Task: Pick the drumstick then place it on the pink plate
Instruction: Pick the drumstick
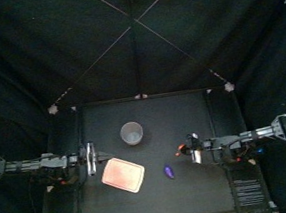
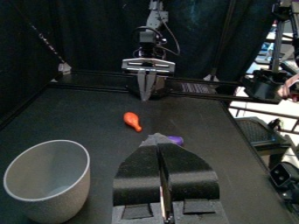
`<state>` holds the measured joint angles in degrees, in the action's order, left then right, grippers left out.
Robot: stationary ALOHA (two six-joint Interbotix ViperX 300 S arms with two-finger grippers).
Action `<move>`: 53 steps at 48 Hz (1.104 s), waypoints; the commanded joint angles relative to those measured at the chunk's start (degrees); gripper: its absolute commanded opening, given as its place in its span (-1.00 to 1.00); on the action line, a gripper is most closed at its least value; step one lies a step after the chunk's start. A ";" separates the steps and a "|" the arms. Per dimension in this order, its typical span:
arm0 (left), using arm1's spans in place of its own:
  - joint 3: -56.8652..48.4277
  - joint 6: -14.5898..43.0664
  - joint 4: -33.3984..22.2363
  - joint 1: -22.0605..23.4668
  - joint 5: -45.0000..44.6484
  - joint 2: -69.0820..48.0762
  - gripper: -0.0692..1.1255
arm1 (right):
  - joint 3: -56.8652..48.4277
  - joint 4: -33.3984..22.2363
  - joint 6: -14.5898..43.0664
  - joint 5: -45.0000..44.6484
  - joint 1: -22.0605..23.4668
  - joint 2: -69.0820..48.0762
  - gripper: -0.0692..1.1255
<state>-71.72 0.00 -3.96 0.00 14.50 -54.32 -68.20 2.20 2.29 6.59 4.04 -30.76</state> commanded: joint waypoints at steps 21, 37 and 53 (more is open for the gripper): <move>0.00 0.18 0.26 0.00 1.05 0.26 -0.83 | 9.40 0.00 0.35 -11.69 0.18 15.47 0.58; 0.00 0.18 0.26 -0.35 1.23 0.26 -0.83 | 13.45 -5.10 0.09 -19.16 0.97 19.42 0.62; -0.26 0.09 0.00 -0.35 1.23 0.26 -0.83 | 16.96 -15.21 -0.44 -29.88 1.67 21.09 0.62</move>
<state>-72.60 0.09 -3.87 -0.26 15.21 -54.32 -53.09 -11.25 2.02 -21.01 5.27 -9.05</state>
